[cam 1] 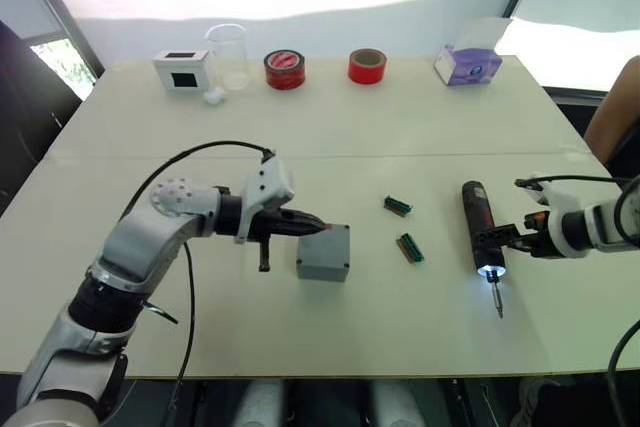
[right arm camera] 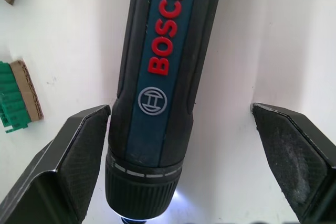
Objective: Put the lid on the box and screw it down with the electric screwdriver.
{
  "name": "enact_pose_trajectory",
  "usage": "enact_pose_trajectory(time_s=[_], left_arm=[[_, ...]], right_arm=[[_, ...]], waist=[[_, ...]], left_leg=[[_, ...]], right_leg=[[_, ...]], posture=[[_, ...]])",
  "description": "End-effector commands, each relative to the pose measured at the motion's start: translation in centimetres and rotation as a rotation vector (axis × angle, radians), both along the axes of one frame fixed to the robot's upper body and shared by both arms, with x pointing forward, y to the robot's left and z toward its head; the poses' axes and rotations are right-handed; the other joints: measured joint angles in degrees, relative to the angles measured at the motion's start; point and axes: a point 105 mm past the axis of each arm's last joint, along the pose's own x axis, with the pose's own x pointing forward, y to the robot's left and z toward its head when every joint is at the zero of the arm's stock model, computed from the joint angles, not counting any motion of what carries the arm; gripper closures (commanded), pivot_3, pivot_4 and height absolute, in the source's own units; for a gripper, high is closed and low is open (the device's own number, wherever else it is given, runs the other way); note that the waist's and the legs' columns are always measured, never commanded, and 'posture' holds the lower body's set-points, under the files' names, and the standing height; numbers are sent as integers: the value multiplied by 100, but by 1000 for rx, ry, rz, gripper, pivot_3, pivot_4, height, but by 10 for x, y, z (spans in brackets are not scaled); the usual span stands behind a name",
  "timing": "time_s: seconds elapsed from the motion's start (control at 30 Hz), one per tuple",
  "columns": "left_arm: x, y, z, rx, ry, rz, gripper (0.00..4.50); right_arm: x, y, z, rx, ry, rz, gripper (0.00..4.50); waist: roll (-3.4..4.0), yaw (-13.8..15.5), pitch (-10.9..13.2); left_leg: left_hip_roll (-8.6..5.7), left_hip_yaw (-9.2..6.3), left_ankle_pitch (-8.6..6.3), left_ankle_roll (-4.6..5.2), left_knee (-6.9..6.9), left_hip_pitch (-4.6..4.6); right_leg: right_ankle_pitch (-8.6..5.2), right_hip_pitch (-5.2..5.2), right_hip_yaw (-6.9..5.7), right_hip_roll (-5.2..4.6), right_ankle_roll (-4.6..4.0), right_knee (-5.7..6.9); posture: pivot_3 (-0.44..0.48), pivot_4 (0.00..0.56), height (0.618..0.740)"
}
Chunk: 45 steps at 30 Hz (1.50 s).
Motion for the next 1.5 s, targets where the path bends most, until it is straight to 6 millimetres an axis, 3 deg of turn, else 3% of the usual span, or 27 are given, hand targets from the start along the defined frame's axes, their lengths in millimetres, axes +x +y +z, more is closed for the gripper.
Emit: enact_pose_trajectory(time_s=[0.03,0.17,0.3,0.33,0.43,0.53,0.7,0.8,0.97,1.37,1.5], left_arm=[[7,11,17,-19,-64,36,4500],[20,25,20,-52,-41,111,4500],[34,36,12,-41,-29,187,4500],[36,37,9,-34,-24,194,4500],[30,38,-10,45,5,174,4500],[26,41,-24,100,28,167,4500],[23,40,-38,140,47,165,4500],[15,29,-50,158,77,128,4500],[11,13,-51,142,91,66,4500],[32,-8,-50,134,39,55,4500],[51,13,-57,228,-10,136,4500]], right_arm=[[10,6,36,-7,-143,30,26],[15,37,74,5,-289,166,26],[9,93,95,180,-443,420,26],[4,104,92,195,-455,485,26],[-24,144,58,126,-431,752,26],[-47,168,29,88,-419,928,26],[-54,184,11,126,-436,966,26],[-54,189,-6,81,-436,971,26],[-57,197,-17,99,-415,963,26],[-68,212,-13,211,-421,958,26],[-71,211,-9,210,-426,964,26]], waist=[[0,-1,0],[3,-15,2],[1,-15,1],[1,-13,1],[-3,50,3],[-3,77,3],[-10,105,7],[-12,129,6],[-13,128,6],[-13,121,6],[-14,120,6]], left_leg=[[0,0,0,0,0,0],[2,1,0,0,1,-1],[6,-2,0,0,1,0],[6,-3,0,0,1,0],[2,-10,-2,3,5,-5],[-3,-6,-13,20,22,-8],[-3,-2,-13,21,42,-7],[-3,-4,-13,21,43,-3],[-3,-4,-12,19,43,-5],[-4,-5,-12,19,45,-4],[-4,-5,-12,19,45,-4]], right_leg=[[0,0,0,0,0,0],[0,-6,1,1,0,4],[0,-5,0,6,0,3],[0,-2,-1,6,0,3],[0,0,-4,3,1,3],[0,1,0,0,1,4],[12,10,2,-3,20,5],[12,12,2,-3,20,8],[12,10,3,-4,20,8],[12,11,1,-2,20,9],[12,11,1,-1,20,10]], posture=[[0,150,740],[0,150,740],[0,150,740],[0,150,740],[0,150,740],[0,150,740],[0,150,740],[0,150,740],[0,150,740],[0,150,740],[0,150,740]])
